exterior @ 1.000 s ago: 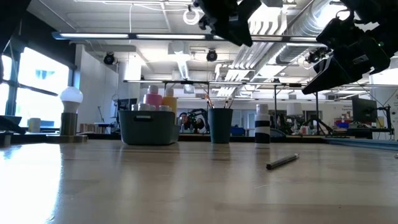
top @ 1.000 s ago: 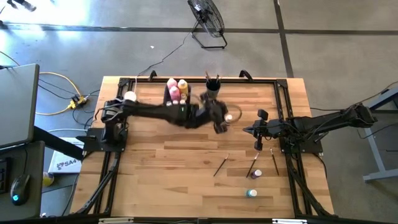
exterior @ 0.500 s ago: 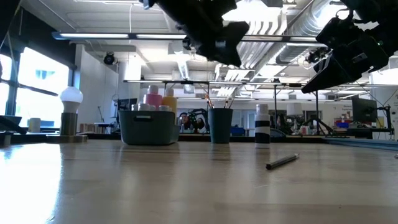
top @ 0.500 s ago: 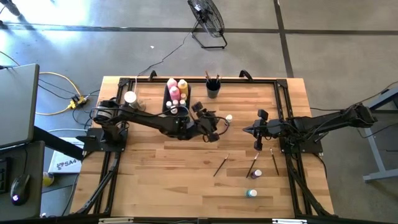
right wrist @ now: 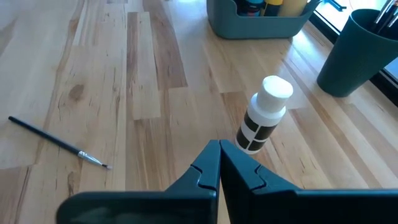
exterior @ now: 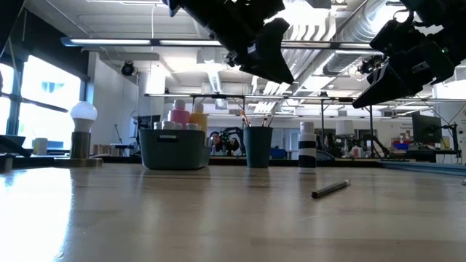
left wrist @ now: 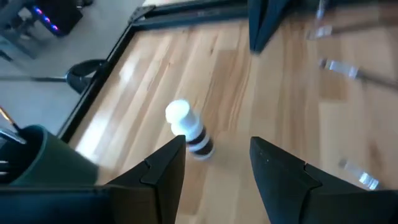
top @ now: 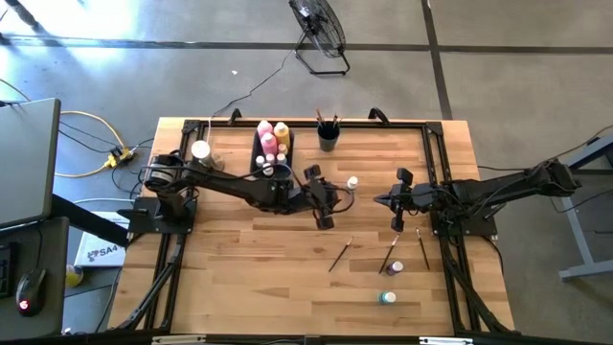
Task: Pick & Place Paint Supplies
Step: Put the silver paint brush into the green cup
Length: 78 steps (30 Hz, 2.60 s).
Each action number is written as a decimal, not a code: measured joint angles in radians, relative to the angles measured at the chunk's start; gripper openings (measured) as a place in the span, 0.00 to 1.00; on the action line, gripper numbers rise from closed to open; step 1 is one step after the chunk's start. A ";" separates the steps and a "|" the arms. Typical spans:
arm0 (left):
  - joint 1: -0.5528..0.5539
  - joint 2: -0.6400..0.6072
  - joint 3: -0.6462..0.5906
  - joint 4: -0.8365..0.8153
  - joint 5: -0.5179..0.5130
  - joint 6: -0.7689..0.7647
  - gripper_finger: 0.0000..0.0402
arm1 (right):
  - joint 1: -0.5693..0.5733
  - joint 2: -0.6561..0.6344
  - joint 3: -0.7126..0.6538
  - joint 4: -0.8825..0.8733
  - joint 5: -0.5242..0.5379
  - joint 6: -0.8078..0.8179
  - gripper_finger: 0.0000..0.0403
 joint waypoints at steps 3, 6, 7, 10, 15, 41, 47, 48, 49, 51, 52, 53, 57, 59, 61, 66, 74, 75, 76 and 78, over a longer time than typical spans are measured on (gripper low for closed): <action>0.000 0.000 0.001 -0.074 0.002 0.033 0.44 | 0.000 0.000 0.000 0.000 0.000 0.000 0.00; 0.001 -0.024 0.000 -0.145 0.037 0.023 0.44 | 0.000 0.000 0.000 0.000 0.000 0.000 0.00; 0.001 -0.041 0.000 -0.159 0.042 0.025 0.44 | 0.000 0.000 0.000 0.000 0.000 0.000 0.00; 0.013 -0.112 -0.054 -0.170 0.055 0.032 0.44 | 0.000 0.000 0.000 0.008 0.001 0.000 0.00; 0.074 -0.288 -0.297 0.041 0.201 0.049 0.44 | 0.000 0.000 0.000 0.015 0.000 0.000 0.00; 0.125 -0.850 -0.943 0.483 0.449 0.111 0.44 | 0.000 0.000 0.000 0.067 -0.002 0.005 0.00; 0.125 -0.849 -0.943 0.439 0.448 0.103 0.44 | 0.000 0.000 0.000 0.068 0.000 -0.001 0.00; 0.125 -0.849 -0.943 0.438 0.448 0.103 0.44 | 0.000 0.000 0.000 0.068 0.000 -0.002 0.00; 0.125 -0.849 -0.943 0.438 0.448 0.103 0.44 | 0.000 0.000 0.000 0.069 0.000 -0.003 0.00; 0.125 -0.849 -0.943 0.439 0.448 0.103 0.44 | 0.000 0.000 0.000 0.069 0.001 -0.003 0.00; 0.125 -0.849 -0.943 0.439 0.448 0.103 0.44 | 0.000 0.000 0.000 0.069 0.001 -0.002 0.00; 0.125 -0.849 -0.943 0.439 0.445 0.105 0.44 | 0.000 0.000 0.000 0.070 0.000 -0.002 0.00; 0.125 -0.849 -0.943 0.440 0.445 0.110 0.44 | 0.000 0.000 0.000 0.082 0.000 0.002 0.00; 0.125 -0.849 -0.943 0.439 0.444 0.111 0.44 | 0.000 0.000 0.000 0.094 0.000 0.002 0.00; 0.125 -0.849 -0.943 0.432 0.444 0.111 0.44 | 0.000 0.000 0.000 0.107 0.001 0.002 0.00; 0.125 -0.849 -0.942 0.409 0.443 0.111 0.44 | 0.000 0.000 0.000 0.121 0.033 0.007 0.00; 0.125 -0.849 -0.942 0.410 0.441 0.185 0.44 | 0.000 0.005 0.067 0.043 0.146 0.033 0.00; 0.125 -0.849 -0.942 0.410 0.441 0.198 0.44 | 0.000 0.010 0.089 0.025 0.159 0.043 0.00; 0.125 -0.849 -0.942 0.410 0.442 0.209 0.44 | 0.000 0.016 0.116 -0.006 0.180 0.057 0.00; 0.125 -0.849 -0.942 0.410 0.442 0.212 0.44 | 0.000 0.035 0.173 -0.065 0.229 0.090 0.00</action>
